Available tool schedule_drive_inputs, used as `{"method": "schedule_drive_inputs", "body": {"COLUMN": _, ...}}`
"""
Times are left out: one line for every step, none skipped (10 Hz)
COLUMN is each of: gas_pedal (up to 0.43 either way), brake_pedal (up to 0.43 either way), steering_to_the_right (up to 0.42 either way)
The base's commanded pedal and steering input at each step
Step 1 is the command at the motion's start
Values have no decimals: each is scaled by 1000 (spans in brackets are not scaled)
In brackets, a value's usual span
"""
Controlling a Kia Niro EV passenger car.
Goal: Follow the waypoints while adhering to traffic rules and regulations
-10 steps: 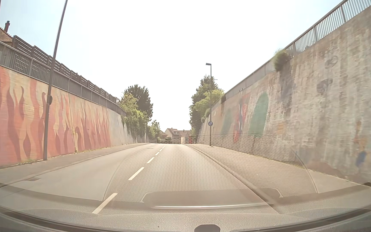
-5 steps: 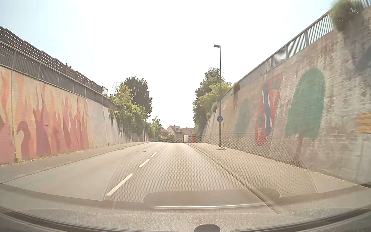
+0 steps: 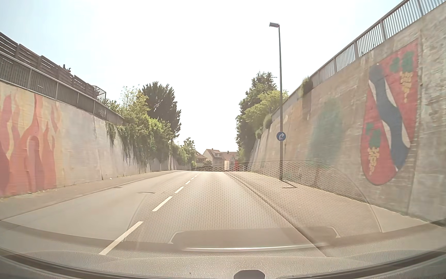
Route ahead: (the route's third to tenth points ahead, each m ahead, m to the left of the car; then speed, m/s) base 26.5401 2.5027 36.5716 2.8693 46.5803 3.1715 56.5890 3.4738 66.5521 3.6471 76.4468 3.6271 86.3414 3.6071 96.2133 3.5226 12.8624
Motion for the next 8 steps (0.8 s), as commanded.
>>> {"method": "schedule_drive_inputs", "body": {"gas_pedal": 0, "brake_pedal": 0, "steering_to_the_right": -8}}
{"method": "schedule_drive_inputs", "body": {"gas_pedal": 0, "brake_pedal": 0, "steering_to_the_right": -8}}
{"method": "schedule_drive_inputs", "body": {"gas_pedal": 0, "brake_pedal": 0, "steering_to_the_right": -8}}
{"method": "schedule_drive_inputs", "body": {"gas_pedal": 0, "brake_pedal": 0, "steering_to_the_right": -8}}
{"method": "schedule_drive_inputs", "body": {"gas_pedal": 0, "brake_pedal": 0, "steering_to_the_right": -8}}
{"method": "schedule_drive_inputs", "body": {"gas_pedal": 0, "brake_pedal": 0, "steering_to_the_right": -8}}
{"method": "schedule_drive_inputs", "body": {"gas_pedal": 0, "brake_pedal": 0, "steering_to_the_right": -8}}
{"method": "schedule_drive_inputs", "body": {"gas_pedal": 0, "brake_pedal": 0, "steering_to_the_right": -8}}
